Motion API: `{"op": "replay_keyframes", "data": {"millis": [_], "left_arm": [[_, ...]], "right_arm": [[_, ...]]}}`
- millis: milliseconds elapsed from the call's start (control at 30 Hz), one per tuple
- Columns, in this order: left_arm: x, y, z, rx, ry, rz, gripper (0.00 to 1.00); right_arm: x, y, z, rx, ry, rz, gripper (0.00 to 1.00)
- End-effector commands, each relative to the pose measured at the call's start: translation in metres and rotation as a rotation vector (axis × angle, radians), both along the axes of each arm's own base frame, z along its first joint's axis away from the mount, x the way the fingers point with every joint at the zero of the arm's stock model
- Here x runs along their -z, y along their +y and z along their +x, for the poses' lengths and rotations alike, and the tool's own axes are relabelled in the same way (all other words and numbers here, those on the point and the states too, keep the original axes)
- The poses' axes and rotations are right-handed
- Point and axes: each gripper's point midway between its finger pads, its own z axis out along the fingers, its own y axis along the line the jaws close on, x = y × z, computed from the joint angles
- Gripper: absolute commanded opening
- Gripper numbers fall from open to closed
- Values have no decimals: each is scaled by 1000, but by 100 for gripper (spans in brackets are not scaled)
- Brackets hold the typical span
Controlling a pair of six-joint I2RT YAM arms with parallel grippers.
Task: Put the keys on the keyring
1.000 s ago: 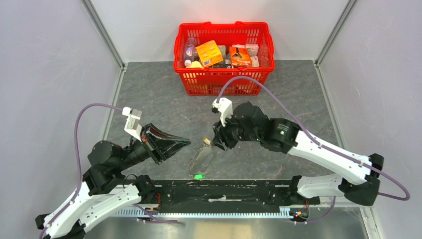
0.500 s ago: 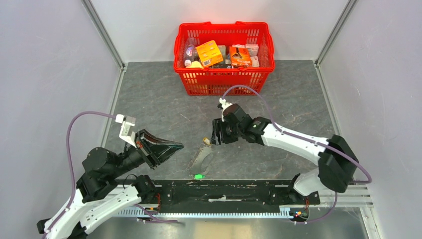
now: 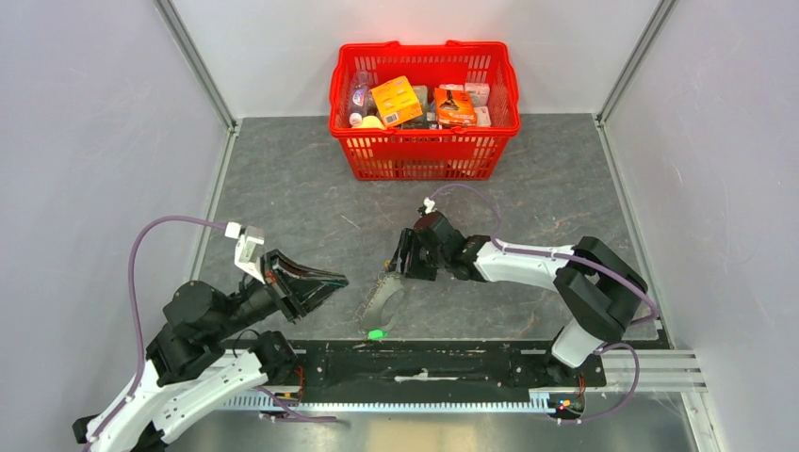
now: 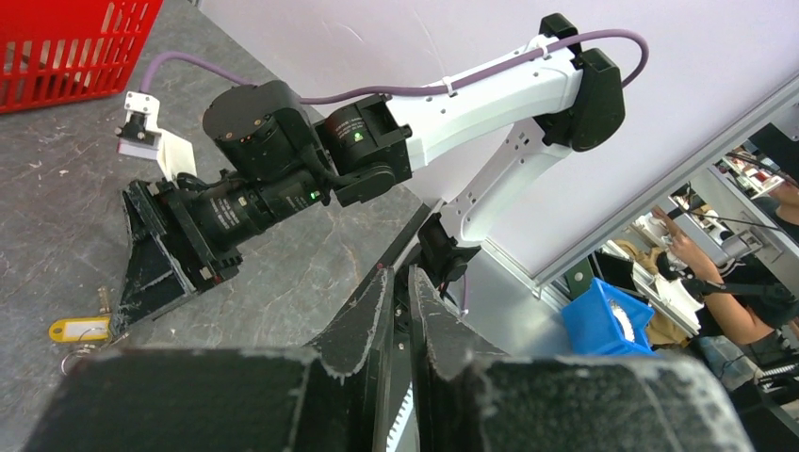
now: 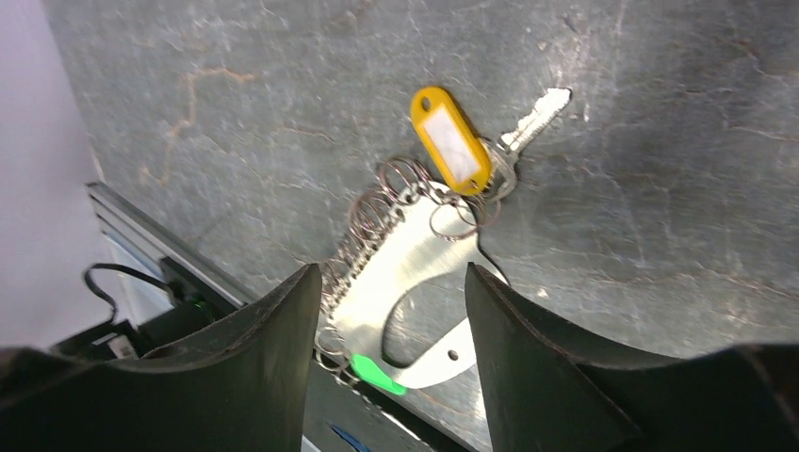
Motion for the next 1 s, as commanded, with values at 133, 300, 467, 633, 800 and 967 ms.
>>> {"op": "replay_keyframes", "data": {"millis": [133,300,467,633,800,967], "left_arm": [[8,3,-1,-6,-30,19,17],[9,6,-3,-7,-34,20,18],[9,7,-3,-8,-35,21,18],[8,4,-5,12,-38,31,19],[10,3,-6,20,-41,43,19],[16,1,-6,29,-36,59,19]], "right_arm": [[-11,19,19,154,13,166,63],[-9,13,15,172,19,173,61],[-8,3,14,100,-46,83,57],[-23,-4,15,-67,-159,-45,53],[-33,-15,11,-273,-231,-192,50],[-35,-22,5,-500,-288,-298,47]]}}
